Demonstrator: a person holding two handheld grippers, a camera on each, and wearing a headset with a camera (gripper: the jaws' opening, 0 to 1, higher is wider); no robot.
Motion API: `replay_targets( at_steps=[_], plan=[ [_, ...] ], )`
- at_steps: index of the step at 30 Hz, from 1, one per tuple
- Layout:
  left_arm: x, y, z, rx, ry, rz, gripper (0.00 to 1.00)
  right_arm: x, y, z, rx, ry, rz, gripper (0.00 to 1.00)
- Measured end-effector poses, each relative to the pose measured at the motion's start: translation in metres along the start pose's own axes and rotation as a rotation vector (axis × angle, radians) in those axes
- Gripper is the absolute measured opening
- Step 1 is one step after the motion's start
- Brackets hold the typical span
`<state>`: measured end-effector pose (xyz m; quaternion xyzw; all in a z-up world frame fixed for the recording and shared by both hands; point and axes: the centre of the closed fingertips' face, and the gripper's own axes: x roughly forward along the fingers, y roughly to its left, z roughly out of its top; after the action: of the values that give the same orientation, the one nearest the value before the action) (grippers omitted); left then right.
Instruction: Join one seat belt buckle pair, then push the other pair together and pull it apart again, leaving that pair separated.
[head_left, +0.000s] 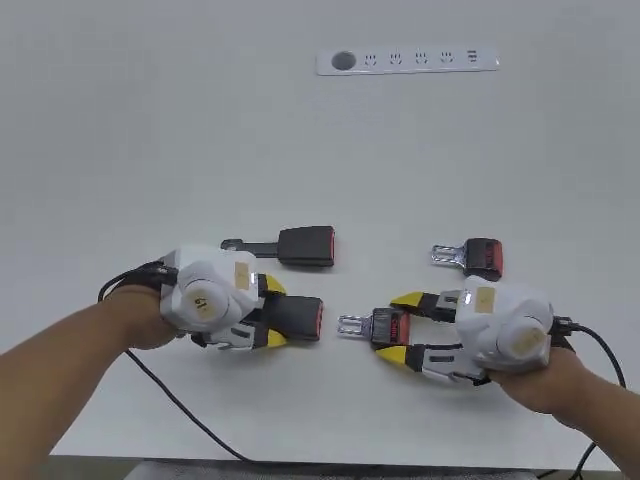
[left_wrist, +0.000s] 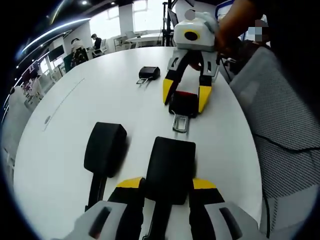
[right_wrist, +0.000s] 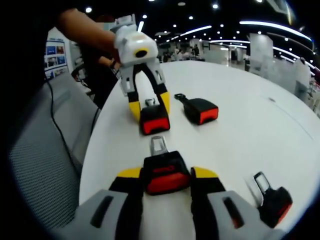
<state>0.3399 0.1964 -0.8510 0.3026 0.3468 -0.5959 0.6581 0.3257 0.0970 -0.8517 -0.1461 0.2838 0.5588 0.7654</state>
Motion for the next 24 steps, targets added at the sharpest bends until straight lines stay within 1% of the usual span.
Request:
replay_targets(
  at_steps=[10, 14, 19, 20, 22, 24],
  plan=[
    [0.001, 0.0, 0.0, 0.001, -0.006, -0.002, 0.36, 0.015, 0.006, 0.011, -0.011, -0.006, 0.013, 0.37],
    [0.001, 0.0, 0.001, 0.003, -0.006, -0.004, 0.36, 0.016, 0.005, 0.013, -0.008, -0.011, 0.011, 0.37],
    [0.001, 0.0, 0.001, 0.007, -0.008, -0.005, 0.36, 0.021, 0.007, 0.019, -0.003, -0.015, 0.016, 0.37],
    [0.001, 0.0, 0.0, 0.003, -0.007, -0.007, 0.36, 0.021, 0.006, 0.019, -0.017, -0.009, 0.016, 0.37],
    [0.001, -0.001, 0.0, 0.0, -0.008, -0.006, 0.36, 0.019, 0.005, 0.018, -0.003, -0.014, 0.021, 0.37],
    [0.001, -0.001, 0.0, 0.003, -0.01, -0.006, 0.36, 0.019, 0.006, 0.018, -0.01, -0.011, 0.022, 0.37]
  ],
)
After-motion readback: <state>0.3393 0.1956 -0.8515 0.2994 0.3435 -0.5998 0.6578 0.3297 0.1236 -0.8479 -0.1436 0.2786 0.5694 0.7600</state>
